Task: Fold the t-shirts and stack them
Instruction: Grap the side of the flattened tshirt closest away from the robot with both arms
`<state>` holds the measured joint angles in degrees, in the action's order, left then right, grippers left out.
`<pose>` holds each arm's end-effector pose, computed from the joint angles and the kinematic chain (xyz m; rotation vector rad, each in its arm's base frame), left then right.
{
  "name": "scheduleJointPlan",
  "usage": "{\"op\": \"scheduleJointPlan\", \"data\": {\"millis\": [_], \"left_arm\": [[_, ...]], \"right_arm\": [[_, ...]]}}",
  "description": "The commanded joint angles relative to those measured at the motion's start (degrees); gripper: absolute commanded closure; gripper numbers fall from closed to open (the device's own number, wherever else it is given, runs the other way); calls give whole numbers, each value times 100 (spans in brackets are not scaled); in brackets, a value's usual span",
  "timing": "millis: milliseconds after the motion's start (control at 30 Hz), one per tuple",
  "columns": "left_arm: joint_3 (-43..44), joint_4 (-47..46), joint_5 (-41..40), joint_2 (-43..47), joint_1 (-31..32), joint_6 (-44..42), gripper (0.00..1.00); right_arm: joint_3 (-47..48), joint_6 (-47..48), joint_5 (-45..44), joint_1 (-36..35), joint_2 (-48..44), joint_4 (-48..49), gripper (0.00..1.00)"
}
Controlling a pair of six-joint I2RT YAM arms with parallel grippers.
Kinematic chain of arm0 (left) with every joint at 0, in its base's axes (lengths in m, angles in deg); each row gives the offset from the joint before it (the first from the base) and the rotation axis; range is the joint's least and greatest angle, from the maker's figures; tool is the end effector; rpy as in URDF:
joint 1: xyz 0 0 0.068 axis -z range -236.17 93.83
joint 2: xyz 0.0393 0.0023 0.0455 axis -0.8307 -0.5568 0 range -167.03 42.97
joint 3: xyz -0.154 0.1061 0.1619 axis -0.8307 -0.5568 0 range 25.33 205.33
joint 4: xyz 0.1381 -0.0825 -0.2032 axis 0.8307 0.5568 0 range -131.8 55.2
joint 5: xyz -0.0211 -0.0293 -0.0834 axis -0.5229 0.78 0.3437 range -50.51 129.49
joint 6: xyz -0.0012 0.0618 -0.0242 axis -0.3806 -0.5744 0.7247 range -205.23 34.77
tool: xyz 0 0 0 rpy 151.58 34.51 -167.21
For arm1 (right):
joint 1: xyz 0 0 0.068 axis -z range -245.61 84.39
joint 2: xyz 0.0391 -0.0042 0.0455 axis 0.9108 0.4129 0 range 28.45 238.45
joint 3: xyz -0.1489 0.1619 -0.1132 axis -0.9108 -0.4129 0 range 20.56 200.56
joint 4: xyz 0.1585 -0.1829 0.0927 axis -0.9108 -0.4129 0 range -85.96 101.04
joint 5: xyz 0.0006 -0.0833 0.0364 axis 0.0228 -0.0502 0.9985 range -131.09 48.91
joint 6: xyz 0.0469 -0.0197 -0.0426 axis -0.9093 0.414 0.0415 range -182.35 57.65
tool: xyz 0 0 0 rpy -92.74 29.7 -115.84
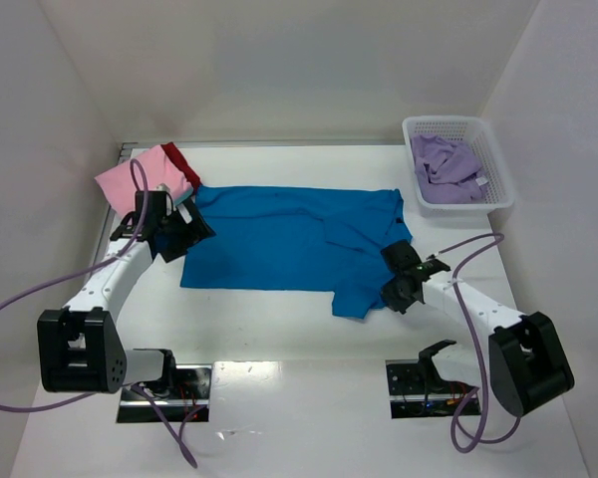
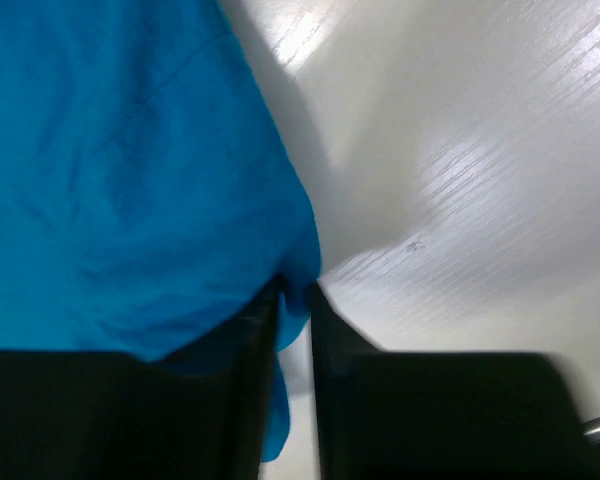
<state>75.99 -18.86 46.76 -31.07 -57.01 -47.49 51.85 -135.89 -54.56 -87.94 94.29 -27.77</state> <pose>0.2882 -0.0024 0.2095 -0.7410 2.3032 -0.4525 0.1826 0.0619 0.1223 1.2417 2.4801 0.0816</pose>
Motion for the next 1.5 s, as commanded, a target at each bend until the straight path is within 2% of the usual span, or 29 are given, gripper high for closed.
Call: {"op": "scheduleJointPlan", "data": {"millis": [0,167,300,667,933,1467], "left_arm": [[217,123,-41,171,-83,66,0],[-142,9,-278,583,-206,708,0],[-345,-158,-463,821,-206,928,0],[-591,132,-410,294,-514,981,0],[-846,299,-595,127,-566,981,2],[-1093,141,-903,-356,-672,1175,4]], "right_arm": [[193,-38,-261,-52,174,198,85],[308,-38,-322,-52,61,146,100],[421,-38,-375,-52,-63,84,100],[546,128,-411,150,-827,-30,100],[536,375,-287,264,-828,31,100],[642,217,-217,317,-1047,-118,100]]}}
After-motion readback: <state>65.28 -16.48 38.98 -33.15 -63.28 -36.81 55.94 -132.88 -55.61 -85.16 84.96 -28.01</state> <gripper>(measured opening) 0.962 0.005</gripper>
